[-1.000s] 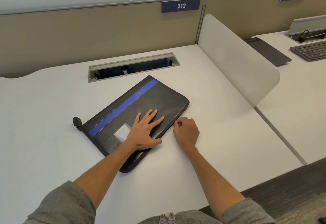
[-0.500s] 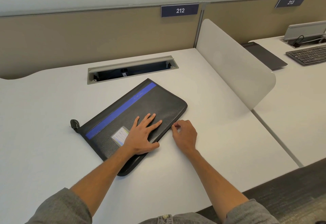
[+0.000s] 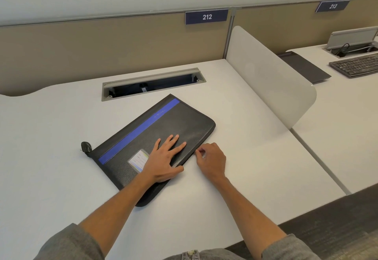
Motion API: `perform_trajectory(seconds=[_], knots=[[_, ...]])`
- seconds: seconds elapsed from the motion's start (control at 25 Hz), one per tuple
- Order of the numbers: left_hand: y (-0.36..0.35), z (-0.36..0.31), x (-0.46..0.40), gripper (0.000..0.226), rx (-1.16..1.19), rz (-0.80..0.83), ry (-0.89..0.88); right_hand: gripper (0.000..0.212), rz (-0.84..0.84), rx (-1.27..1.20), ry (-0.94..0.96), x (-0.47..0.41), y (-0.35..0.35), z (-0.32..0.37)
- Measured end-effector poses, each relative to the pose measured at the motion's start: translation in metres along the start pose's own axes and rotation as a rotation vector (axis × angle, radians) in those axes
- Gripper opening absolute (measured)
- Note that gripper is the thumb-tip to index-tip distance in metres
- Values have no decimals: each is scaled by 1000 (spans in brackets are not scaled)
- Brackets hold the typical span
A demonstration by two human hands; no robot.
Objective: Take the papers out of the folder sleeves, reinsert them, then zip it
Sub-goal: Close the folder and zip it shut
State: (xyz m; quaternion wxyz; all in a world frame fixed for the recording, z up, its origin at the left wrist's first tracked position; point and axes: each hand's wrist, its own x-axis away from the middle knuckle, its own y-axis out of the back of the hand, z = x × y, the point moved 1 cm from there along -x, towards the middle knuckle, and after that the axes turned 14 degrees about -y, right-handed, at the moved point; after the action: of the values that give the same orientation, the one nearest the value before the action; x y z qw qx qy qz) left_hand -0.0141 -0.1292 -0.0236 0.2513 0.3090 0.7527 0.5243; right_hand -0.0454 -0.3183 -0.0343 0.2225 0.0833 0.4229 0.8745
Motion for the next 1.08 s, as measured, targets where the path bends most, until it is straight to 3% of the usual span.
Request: perform_trajectory(seconds=[0.2,0.88,1.08], knots=[[3,-5,5,82,23,33,5,8,-25,-16,-130,-4,-3,-2],[12,-8,37,87,-2,106,26,11,-58,-50,-216,-3,0,-1],[17,-5,46,78,-21,115,44,11,-51,-51,-234,-3,1,0]])
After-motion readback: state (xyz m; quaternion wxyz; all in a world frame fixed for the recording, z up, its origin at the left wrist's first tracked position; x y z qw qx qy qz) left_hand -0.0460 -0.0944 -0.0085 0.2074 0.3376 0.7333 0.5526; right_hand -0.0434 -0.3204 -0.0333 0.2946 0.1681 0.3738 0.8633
